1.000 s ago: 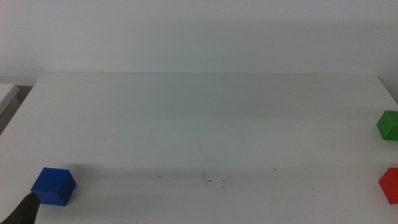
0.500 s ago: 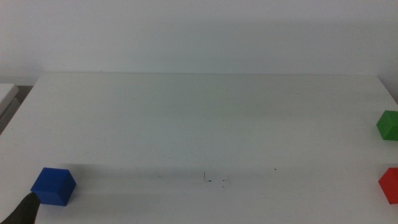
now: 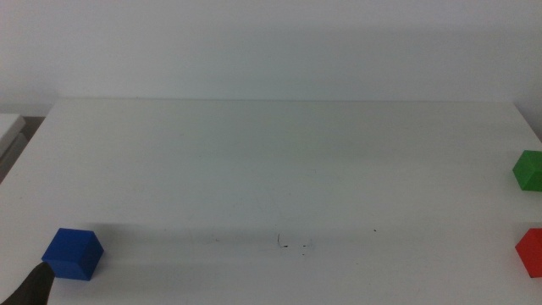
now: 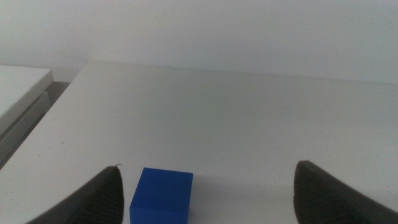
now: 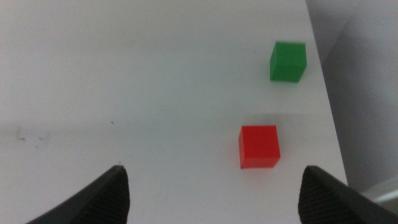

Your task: Stack red cubes first, then green, then blue cubes in a specific spot.

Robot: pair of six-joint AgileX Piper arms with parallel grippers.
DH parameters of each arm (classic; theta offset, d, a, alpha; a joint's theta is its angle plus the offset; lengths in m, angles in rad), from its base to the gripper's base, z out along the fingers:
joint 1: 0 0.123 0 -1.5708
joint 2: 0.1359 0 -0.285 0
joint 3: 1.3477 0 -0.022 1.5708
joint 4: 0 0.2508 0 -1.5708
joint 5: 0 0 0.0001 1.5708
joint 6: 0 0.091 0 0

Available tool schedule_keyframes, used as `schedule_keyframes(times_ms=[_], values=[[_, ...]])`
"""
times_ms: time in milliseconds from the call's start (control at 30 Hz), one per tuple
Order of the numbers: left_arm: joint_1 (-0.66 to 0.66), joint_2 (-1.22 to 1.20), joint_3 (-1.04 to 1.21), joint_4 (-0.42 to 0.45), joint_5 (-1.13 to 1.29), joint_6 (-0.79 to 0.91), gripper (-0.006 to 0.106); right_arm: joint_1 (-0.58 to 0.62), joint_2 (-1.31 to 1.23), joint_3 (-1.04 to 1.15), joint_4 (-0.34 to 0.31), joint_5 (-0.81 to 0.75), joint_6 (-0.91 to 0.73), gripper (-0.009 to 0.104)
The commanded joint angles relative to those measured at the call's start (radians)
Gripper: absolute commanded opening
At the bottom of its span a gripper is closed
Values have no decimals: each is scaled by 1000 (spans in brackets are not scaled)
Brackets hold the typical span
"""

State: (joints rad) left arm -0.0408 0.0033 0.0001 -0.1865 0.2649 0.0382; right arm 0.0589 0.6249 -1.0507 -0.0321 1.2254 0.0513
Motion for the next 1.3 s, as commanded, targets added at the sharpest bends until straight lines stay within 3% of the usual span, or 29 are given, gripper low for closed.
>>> schedule_keyframes(times_ms=[0, 100, 333, 567, 867, 1267], values=[[1, -3, 0, 5, -12, -2, 94, -7, 54, -6, -18, -4, 7, 93], [1, -3, 0, 5, -12, -2, 94, -7, 151, -6, -18, -4, -13, 93], [1, -3, 0, 5, -12, -2, 94, -69, 384, 7, -109, -4, -24, 93], [1, -3, 0, 5, -12, -2, 94, -218, 619, 46, -31, -103, -175, 93], [1, -3, 0, 5, -12, -2, 94, -221, 840, 46, -31, -202, -269, 93], [1, -3, 0, 5, -12, -2, 94, -269, 963, 44, -10, -314, -269, 92]])
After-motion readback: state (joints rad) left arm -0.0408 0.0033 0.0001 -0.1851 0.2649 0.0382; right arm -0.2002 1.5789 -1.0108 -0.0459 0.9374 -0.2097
